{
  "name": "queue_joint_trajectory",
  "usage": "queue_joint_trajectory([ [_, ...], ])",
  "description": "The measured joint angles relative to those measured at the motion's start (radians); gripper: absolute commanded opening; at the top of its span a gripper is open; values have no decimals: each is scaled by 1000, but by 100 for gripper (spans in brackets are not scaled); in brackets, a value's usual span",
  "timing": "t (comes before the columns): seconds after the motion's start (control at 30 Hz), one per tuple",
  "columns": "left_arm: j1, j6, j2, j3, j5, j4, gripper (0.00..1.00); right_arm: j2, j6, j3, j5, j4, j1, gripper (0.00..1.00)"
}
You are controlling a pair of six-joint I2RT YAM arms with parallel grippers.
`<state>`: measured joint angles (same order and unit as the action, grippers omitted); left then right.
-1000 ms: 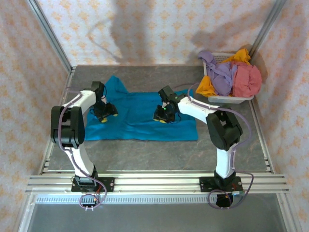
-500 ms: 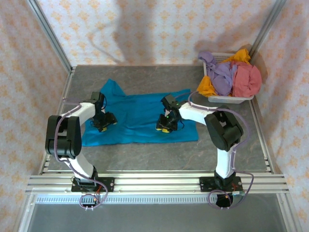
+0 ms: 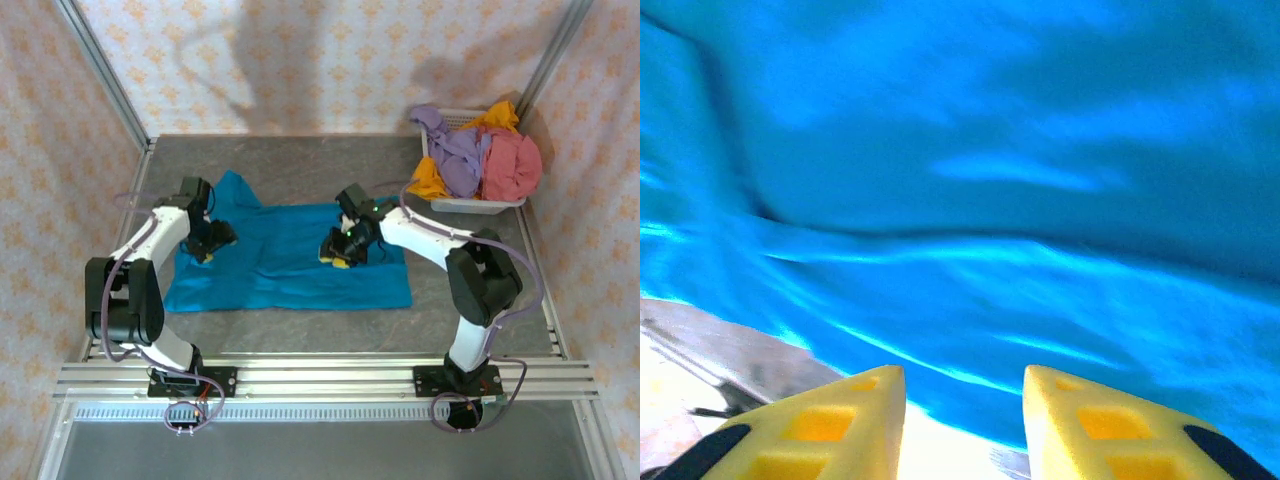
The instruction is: Fold and stack the t-shirts
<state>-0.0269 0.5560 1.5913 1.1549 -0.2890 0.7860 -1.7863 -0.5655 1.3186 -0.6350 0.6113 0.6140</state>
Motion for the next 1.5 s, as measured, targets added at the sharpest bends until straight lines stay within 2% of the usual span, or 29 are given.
queue_joint_trajectory([
  [0.23,0,-68,315,449,51,36,65,-9,56,170,24,55,-67,36],
  [0.43,0,-85,563,667,65,39,65,-77,76,196,24,90,-106,36],
  [0.6,0,-85,674,818,66,45,66,-144,97,242,19,122,-142,36],
  [0.87,-2,-88,885,1143,69,113,61,-151,126,272,9,155,-197,36],
  [1.03,-1,-87,967,1204,106,169,59,-151,134,272,6,175,-239,36],
  [1.23,-1,-85,988,1231,103,178,44,-151,147,273,6,186,-286,36],
  [1.5,6,-86,1001,1236,91,175,37,-151,171,306,11,216,-307,37],
])
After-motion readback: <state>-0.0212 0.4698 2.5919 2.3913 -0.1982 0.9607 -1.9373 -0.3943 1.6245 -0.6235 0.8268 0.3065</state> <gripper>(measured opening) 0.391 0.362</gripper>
